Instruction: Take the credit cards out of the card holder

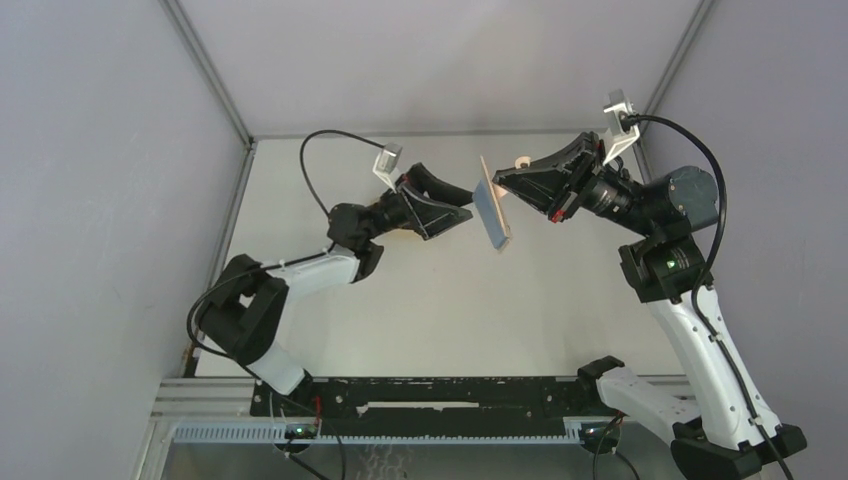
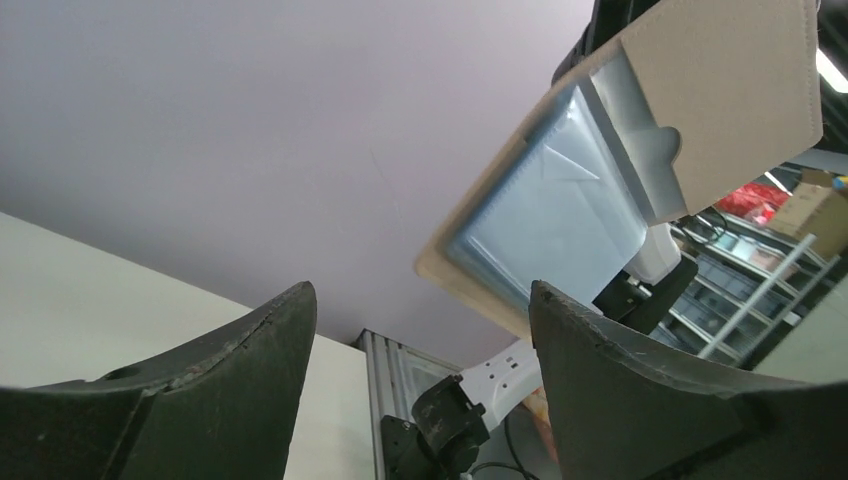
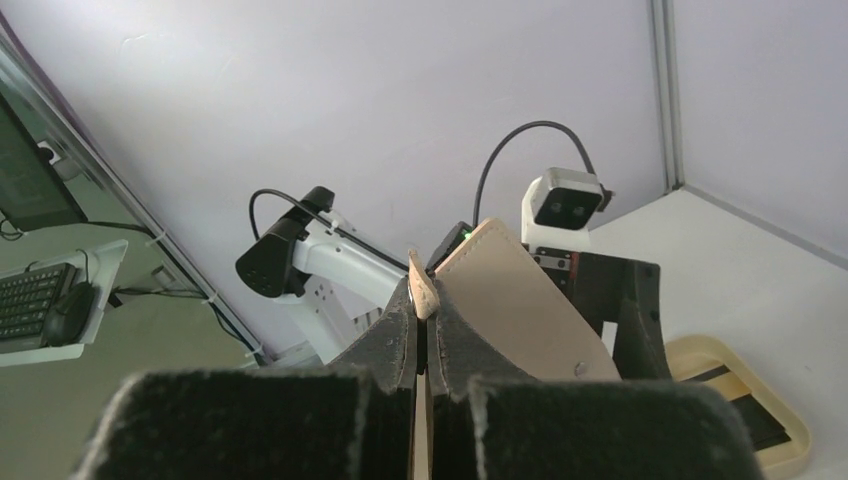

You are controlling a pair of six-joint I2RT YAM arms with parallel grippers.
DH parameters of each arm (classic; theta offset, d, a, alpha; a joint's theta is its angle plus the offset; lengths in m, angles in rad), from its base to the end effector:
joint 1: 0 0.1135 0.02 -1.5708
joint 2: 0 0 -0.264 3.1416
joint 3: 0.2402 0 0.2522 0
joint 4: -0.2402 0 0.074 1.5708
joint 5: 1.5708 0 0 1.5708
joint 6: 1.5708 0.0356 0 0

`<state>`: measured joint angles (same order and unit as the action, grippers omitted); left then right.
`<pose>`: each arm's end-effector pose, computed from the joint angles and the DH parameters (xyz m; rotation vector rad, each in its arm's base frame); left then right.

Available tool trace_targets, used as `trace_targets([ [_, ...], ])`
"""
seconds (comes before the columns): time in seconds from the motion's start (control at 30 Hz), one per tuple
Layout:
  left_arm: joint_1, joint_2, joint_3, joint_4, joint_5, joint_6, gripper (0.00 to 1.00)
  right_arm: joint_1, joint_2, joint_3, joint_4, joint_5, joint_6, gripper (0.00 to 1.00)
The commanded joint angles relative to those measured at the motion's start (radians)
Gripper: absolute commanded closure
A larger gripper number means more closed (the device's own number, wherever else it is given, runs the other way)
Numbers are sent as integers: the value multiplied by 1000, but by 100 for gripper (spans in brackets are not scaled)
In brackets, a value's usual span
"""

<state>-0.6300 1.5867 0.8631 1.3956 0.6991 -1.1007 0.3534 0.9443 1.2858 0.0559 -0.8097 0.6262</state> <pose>0.2505 -0.2110 0.3233 0.5097 1.1669 -1.8436 0.1476 0.0819 0.5041 -0.5996 1.2865 1.2954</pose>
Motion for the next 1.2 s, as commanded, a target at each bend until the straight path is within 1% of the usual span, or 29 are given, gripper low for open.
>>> trace_targets([
  [0.0,-44,33,136,53,68,-35,18,-18,-11,31,64,-23,30,100],
  [0.1,-62,58,211,53,123,-65,21,-25,-11,30,61,-29,27,100],
  [0.13,-63,64,226,53,130,-79,24,-28,-11,30,61,-32,29,100],
  [0.17,-63,64,237,54,131,-86,28,-31,-12,29,61,-35,30,100],
  [0.2,-63,61,238,54,131,-89,36,-35,-13,30,60,-37,31,100],
  [0.27,-61,51,238,54,129,-95,57,-43,-18,29,48,-37,30,100],
  [0.33,-52,46,236,54,146,-127,89,-55,-27,25,15,-11,15,100],
  [0.37,-44,40,222,55,150,-144,98,-66,-33,19,-10,13,7,100],
  [0.4,-32,20,193,55,146,-150,100,-79,-40,11,-42,42,0,100],
  [0.47,6,-25,101,53,126,-144,100,-103,-56,-24,-111,104,-8,100],
  [0.57,88,-83,-42,50,107,-162,100,-113,-86,-111,-167,222,-33,100],
  [0.67,154,-122,-149,33,115,-176,100,-105,-95,-230,-135,274,-19,100],
  [0.7,161,-131,-170,0,128,-171,100,-95,-89,-267,-120,285,-14,100],
  [0.73,165,-143,-185,-54,148,-153,100,-76,-82,-303,-116,307,-15,100],
  [0.77,165,-156,-198,-147,162,-112,100,-50,-68,-330,-118,333,-24,98],
  [0.8,166,-174,-207,-274,169,-52,100,-22,-48,-360,-122,346,-35,85],
  [0.83,165,-195,-208,-430,158,28,100,2,-24,-381,-120,347,-39,70],
  [0.87,166,-221,-197,-694,141,139,100,22,0,-400,-113,345,-37,56],
  [0.9,165,-247,-175,-902,113,257,100,44,19,-419,-102,350,-34,45],
  [0.93,165,-277,-132,-1098,62,372,100,71,37,-439,-88,363,-32,39],
  [0.97,164,-290,-100,-1266,11,475,100,88,45,-455,-72,391,-35,35],
  [1.03,170,-285,-43,-1494,-64,625,100,123,63,-474,-67,434,-57,31],
  [1.1,179,-250,1,-1625,-100,701,100,154,91,-477,-66,464,-89,30],
  [1.17,187,-203,40,-1729,-100,756,100,183,122,-480,-69,498,-132,30],
])
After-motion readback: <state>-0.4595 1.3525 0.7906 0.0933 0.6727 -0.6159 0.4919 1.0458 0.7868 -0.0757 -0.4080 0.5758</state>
